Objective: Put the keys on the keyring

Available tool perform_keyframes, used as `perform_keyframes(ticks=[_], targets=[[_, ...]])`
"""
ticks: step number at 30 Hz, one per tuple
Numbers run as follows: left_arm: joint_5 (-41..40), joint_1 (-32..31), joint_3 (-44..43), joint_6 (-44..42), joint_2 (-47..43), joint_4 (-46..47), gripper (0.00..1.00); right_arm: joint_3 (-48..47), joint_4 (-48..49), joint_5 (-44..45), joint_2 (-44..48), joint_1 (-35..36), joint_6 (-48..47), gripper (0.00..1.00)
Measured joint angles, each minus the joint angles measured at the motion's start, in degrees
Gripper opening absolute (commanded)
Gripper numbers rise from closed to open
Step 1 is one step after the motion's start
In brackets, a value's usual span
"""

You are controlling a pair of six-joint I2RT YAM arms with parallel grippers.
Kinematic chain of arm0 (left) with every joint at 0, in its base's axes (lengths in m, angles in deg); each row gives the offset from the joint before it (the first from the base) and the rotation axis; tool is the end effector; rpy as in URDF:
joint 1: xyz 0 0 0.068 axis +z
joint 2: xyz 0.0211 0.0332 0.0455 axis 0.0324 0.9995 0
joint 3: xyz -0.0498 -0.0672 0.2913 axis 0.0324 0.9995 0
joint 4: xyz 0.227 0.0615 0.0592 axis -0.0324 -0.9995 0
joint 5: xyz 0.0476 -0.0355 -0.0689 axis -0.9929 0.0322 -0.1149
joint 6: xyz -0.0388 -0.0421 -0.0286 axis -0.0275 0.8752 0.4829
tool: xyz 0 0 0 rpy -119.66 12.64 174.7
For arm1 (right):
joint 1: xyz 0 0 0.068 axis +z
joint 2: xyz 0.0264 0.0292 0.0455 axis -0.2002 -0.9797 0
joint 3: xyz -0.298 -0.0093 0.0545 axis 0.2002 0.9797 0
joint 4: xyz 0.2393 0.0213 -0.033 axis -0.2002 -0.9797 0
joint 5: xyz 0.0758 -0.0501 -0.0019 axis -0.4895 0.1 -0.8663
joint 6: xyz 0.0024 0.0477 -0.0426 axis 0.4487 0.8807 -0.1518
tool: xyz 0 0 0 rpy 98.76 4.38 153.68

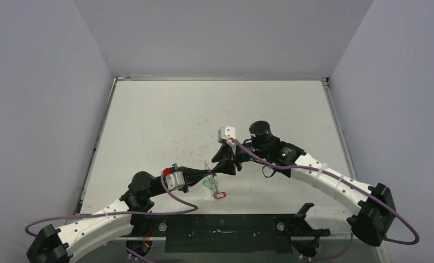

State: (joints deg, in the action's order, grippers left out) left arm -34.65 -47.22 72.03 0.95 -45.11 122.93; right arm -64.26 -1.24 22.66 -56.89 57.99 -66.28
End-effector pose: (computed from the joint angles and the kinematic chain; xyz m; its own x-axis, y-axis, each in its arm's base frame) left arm 0.0640 -0.1073 0.2622 0.2423 -0.1369 -0.9605 0.9403 0.2769 0.1977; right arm 0.1358 0.1976 0.3402 -0.1180 -0.2792 -0.9529 -0.9825 -0.1064 0.1529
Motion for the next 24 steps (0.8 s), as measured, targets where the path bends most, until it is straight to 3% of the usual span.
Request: perform_keyframes(ticks=[4,14,24], targets=[[0.0,0.0,0.0,0.0,0.0,0.0,0.0,0.0,0.5,-1.2,-1.1,0.0,0.4,0.33],[-0.5,0.0,0.0,0.0,0.0,-0.5,0.0,0.0,0.8,-4.2,-2.8,0.0,1.6,0.01],[-1.0,0.0,0.0,0.7,-0.2,-0.5,0.0,0.0,0.8,-4.9,-2.8,0.0,1.2,0.0]])
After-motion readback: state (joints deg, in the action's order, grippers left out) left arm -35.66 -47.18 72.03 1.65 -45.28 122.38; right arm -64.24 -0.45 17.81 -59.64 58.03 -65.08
